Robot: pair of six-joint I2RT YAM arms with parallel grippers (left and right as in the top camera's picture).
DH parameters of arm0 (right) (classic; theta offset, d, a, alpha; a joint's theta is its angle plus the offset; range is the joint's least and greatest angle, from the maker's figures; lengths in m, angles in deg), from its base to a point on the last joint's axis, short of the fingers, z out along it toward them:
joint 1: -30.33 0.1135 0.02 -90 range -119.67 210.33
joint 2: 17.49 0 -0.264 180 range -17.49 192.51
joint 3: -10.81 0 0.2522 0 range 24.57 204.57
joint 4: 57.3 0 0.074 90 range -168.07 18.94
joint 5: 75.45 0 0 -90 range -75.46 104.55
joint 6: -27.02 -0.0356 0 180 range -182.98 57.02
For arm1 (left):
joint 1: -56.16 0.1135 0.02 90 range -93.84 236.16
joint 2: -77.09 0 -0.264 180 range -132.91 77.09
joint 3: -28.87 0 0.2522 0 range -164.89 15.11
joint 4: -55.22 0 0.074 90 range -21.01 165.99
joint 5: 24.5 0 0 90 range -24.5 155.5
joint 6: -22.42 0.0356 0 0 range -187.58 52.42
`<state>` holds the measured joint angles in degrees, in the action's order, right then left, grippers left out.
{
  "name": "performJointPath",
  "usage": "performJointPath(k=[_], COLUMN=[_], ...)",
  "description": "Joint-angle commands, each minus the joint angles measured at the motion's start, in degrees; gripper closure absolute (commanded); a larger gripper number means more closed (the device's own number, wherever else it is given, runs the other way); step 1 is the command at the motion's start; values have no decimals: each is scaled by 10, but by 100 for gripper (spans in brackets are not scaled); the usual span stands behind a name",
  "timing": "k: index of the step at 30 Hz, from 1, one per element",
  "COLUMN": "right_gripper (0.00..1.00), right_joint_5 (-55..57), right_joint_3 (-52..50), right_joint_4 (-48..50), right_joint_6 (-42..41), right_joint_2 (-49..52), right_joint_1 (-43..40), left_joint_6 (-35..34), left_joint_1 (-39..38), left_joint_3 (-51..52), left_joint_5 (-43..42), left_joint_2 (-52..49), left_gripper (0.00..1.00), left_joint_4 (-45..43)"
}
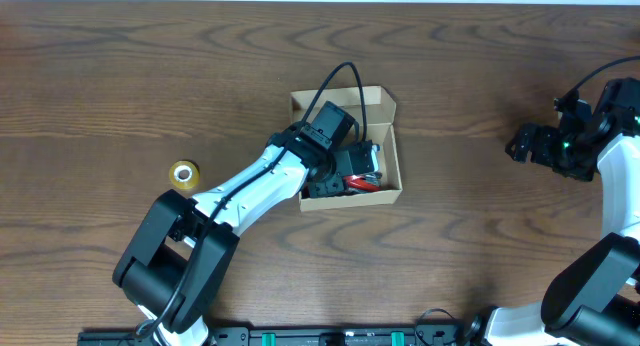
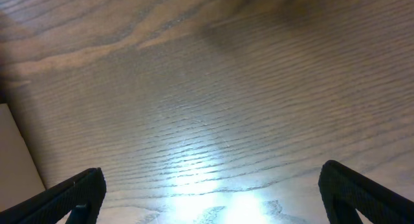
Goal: Pack container
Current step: 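Carry red box cutter with left gripper into the box, then move left gripper to the yellow tape roll and grasp it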
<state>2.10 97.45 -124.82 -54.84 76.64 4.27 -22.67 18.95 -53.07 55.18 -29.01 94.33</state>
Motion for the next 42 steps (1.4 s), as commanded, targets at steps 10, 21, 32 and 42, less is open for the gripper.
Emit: performJointPath(k=[10,21,32,42], right_gripper=[1,1,1,1], right_joint_5=[-7,-12,-14,-14], right_joint_3=[-2,-2,-2,-2], right_joint_4=[0,1,4,4], right_joint_6=[7,7,7,7], right_joint_2=[0,0,0,0], right_joint_1=[7,7,7,7], left_joint_6=[-172,-337,-402,-428], left_joint_1=[13,193,415,397], left_joint_3=[-118,-211,-142,61], left_joint_5=[17,73,56,11], left_joint_2=[81,179,212,214], left_gripper=[27,3,19,13], left_joint_4=[124,315,372,222])
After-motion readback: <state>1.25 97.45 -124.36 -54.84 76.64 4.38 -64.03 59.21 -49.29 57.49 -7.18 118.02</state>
